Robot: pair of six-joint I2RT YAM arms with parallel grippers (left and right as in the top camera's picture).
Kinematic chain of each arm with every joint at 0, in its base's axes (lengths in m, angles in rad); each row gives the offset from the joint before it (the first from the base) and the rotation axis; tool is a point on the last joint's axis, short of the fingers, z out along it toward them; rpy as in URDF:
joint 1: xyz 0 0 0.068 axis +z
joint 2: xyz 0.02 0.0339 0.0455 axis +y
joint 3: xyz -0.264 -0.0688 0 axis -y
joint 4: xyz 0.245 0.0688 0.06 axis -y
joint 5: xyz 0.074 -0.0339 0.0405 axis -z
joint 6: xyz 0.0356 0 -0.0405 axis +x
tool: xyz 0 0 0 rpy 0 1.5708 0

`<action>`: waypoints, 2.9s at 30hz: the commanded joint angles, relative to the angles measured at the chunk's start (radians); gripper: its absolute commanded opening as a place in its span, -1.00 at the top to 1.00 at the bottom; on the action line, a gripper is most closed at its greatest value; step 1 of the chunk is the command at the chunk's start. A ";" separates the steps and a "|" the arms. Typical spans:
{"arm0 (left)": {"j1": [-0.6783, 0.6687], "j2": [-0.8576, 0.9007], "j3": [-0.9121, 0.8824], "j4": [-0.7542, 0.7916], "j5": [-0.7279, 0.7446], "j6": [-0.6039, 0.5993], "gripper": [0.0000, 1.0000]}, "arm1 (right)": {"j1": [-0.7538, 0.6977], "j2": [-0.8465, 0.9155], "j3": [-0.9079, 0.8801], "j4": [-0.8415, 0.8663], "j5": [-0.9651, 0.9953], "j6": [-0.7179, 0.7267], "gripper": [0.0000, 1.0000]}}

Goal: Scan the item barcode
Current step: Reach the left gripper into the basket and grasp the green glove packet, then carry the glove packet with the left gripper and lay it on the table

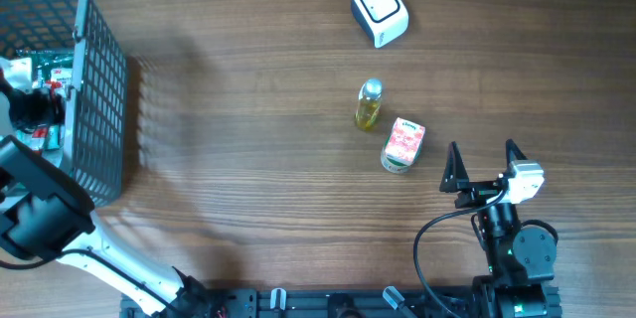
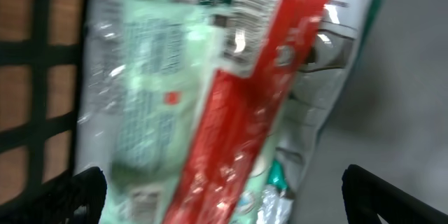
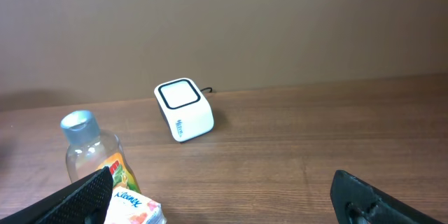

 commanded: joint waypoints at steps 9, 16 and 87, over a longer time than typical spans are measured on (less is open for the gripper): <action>0.002 0.082 -0.001 0.027 0.034 0.060 -1.00 | -0.004 -0.004 -0.001 0.003 0.005 -0.018 -0.99; 0.001 0.144 -0.003 0.042 -0.006 0.048 -0.90 | -0.004 -0.004 -0.001 0.003 0.005 -0.017 -1.00; -1.223 -0.211 -0.161 -0.171 0.003 -1.114 0.92 | -0.004 -0.004 -0.001 0.003 0.005 -0.018 -1.00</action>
